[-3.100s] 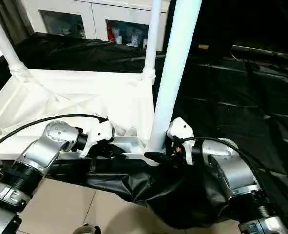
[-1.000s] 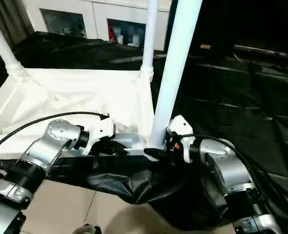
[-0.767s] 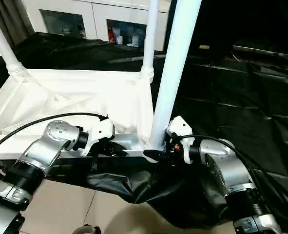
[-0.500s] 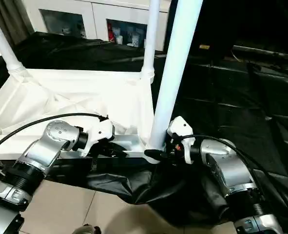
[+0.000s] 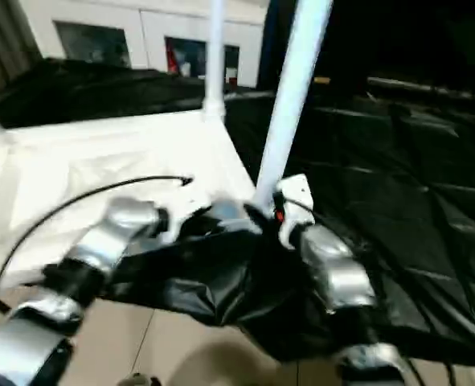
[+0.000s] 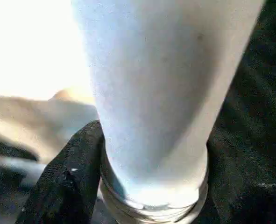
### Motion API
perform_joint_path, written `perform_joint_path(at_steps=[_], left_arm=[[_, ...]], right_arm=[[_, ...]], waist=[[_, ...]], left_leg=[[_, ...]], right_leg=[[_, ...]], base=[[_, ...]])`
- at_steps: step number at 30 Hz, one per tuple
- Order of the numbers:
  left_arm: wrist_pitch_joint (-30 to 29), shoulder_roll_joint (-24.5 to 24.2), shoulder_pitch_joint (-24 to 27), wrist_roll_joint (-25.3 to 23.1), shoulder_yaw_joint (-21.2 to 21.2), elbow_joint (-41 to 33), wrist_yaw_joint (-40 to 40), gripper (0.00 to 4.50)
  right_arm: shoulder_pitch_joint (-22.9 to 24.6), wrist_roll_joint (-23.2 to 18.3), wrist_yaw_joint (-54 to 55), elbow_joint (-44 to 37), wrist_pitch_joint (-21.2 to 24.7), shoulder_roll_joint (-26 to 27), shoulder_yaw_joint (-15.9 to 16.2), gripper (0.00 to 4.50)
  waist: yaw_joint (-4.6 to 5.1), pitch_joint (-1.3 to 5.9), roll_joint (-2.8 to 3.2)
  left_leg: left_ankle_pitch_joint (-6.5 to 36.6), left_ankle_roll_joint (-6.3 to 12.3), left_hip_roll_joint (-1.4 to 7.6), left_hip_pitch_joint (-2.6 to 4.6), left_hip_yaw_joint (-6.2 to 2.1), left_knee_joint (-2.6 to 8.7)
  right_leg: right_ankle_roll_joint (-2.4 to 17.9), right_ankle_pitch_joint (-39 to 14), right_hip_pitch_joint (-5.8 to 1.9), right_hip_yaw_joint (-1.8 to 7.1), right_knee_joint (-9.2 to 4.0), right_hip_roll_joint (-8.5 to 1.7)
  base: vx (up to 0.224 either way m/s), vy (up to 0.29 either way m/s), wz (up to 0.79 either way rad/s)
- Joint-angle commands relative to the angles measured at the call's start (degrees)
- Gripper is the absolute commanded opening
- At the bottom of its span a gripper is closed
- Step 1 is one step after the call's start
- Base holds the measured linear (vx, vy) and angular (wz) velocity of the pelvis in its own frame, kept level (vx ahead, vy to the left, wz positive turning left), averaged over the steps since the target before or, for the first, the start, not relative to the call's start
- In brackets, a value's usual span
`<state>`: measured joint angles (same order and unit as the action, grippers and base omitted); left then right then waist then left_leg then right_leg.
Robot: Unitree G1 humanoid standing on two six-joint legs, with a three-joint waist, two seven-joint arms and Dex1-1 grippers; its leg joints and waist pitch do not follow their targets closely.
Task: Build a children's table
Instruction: Rotate leg to tighten
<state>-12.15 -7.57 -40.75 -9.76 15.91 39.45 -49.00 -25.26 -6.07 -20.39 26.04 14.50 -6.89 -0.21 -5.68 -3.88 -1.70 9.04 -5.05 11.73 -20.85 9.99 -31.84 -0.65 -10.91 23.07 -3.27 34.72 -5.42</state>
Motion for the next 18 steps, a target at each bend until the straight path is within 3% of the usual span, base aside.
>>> perform_joint_path(at_steps=[1,5,6,7,9,14,18], left_arm=[[-0.3,5.1,0.3,2.1,0.1,1.1,3.6,0.00],[0.4,9.4,-0.8,1.0,0.8,3.0,5.9,0.00],[0.4,9.4,-0.8,1.0,0.8,3.0,5.9,0.00],[0.8,9.4,-0.8,1.0,1.0,3.0,5.6,0.00],[1.0,8.9,-0.8,1.0,1.1,2.8,5.0,0.00],[2.4,5.6,-0.8,1.5,0.9,2.8,2.4,0.00],[3.4,3.5,-0.3,1.6,0.7,2.2,-0.7,0.00]], right_arm=[[0.2,1.8,4.4,3.5,1.3,2.4,1.7,2.74],[-0.6,3.2,6.8,4.6,-0.9,6.7,2.8,2.74],[-0.6,3.2,6.8,4.6,-0.9,6.7,2.8,2.74],[-0.7,3.3,6.3,4.6,-1.3,6.9,3.2,3.09],[-0.9,2.7,5.1,4.6,-1.7,6.9,3.1,3.46],[-1.5,2.0,1.3,4.0,-2.1,4.4,3.7,3.85],[-1.2,1.5,-4.1,2.1,-2.1,1.7,4.3,3.85]], waist=[[-0.13,2.74,-0.75],[-0.27,2.76,-1.13],[-0.37,2.83,-0.95],[-0.37,2.83,-0.95],[-0.45,2.78,-1.03],[-0.63,2.63,-0.94],[-0.72,2.64,-0.94]], left_leg=[[17.2,0.10,0.85,0.51,-0.15,3.95],[15.8,1.47,0.73,0.16,-0.06,3.88],[15.2,1.76,0.74,0.04,-0.14,3.89],[15.2,1.76,0.74,0.04,-0.14,3.89],[14.7,2.37,0.75,-0.10,-0.09,3.88],[15.7,2.40,0.81,-0.15,-0.15,4.08],[15.5,2.53,0.83,-0.22,-0.18,4.09]], right_leg=[[7.5,-23.0,-1.67,2.12,-5.73,-2.83],[7.1,-21.1,-1.80,2.21,-5.68,-2.71],[7.2,-20.2,-1.99,2.20,-5.46,-2.72],[7.2,-20.2,-1.99,2.20,-5.46,-2.72],[7.2,-19.0,-2.02,2.19,-5.35,-2.66],[6.8,-20.6,-2.03,2.19,-5.61,-2.71],[6.7,-20.7,-2.14,2.20,-5.65,-2.78]], base=[[0.000,0.000,0.00],[0.000,0.000,0.00],[0.000,0.000,0.00],[0.000,0.000,0.00],[0.000,0.000,0.00],[0.000,0.000,0.00],[0.000,0.000,0.00]])
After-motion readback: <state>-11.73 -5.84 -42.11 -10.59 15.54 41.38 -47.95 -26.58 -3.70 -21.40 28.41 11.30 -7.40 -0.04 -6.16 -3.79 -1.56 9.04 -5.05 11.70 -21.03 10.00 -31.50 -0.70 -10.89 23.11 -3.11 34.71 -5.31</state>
